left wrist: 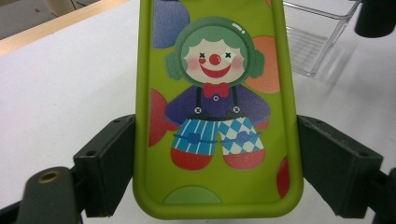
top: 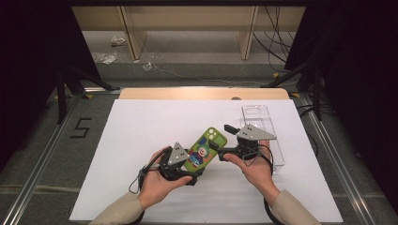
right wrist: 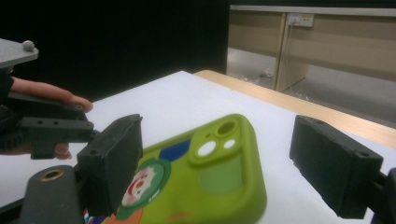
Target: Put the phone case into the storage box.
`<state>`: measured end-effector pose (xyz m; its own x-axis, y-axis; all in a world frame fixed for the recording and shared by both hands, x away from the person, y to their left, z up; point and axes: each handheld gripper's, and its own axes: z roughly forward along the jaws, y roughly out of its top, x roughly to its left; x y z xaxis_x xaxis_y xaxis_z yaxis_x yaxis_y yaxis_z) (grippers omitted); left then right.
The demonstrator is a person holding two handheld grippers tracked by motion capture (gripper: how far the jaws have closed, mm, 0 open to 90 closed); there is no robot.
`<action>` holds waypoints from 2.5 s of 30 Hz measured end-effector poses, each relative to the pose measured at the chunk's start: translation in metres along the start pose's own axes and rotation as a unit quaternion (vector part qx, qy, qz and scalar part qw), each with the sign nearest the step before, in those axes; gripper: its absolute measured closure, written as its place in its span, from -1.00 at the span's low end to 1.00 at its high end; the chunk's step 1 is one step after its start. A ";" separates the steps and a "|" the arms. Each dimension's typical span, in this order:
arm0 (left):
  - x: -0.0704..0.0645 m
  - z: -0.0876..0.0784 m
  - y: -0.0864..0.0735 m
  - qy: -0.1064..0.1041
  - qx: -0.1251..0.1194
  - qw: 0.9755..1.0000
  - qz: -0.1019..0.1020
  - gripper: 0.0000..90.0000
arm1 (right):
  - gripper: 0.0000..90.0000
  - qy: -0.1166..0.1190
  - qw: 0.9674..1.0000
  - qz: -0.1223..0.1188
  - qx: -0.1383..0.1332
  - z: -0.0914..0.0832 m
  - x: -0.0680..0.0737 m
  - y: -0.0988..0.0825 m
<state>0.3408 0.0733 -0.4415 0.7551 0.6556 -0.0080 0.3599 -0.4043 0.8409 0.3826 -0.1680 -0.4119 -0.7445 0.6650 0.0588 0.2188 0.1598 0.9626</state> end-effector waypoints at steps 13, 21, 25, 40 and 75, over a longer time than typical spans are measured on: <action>-0.005 0.000 -0.001 -0.003 -0.001 1.000 0.006 -0.63 | -0.43 0.000 1.000 0.023 0.017 0.016 -0.005 -0.001; -0.005 0.001 -0.002 -0.004 0.000 1.000 0.006 -0.63 | -0.25 0.003 0.999 0.043 0.024 0.021 -0.009 -0.002; -0.005 0.001 -0.001 -0.004 -0.001 1.000 0.006 -0.63 | -0.18 0.010 0.998 0.052 0.030 0.023 -0.009 -0.003; -0.005 0.002 -0.002 -0.003 -0.002 1.000 0.006 -0.63 | 0.08 0.012 0.996 0.082 0.023 0.024 -0.014 -0.004; -0.004 0.010 -0.006 0.003 0.014 1.000 0.015 -0.64 | 0.57 0.032 0.991 0.127 0.004 0.023 -0.013 -0.003</action>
<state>0.3407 0.0670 -0.4521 0.7622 0.6470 0.0213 0.3523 -0.4422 0.8248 0.4061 -0.1602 -0.4214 -0.7030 0.6369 0.3164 0.4089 -0.0019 0.9126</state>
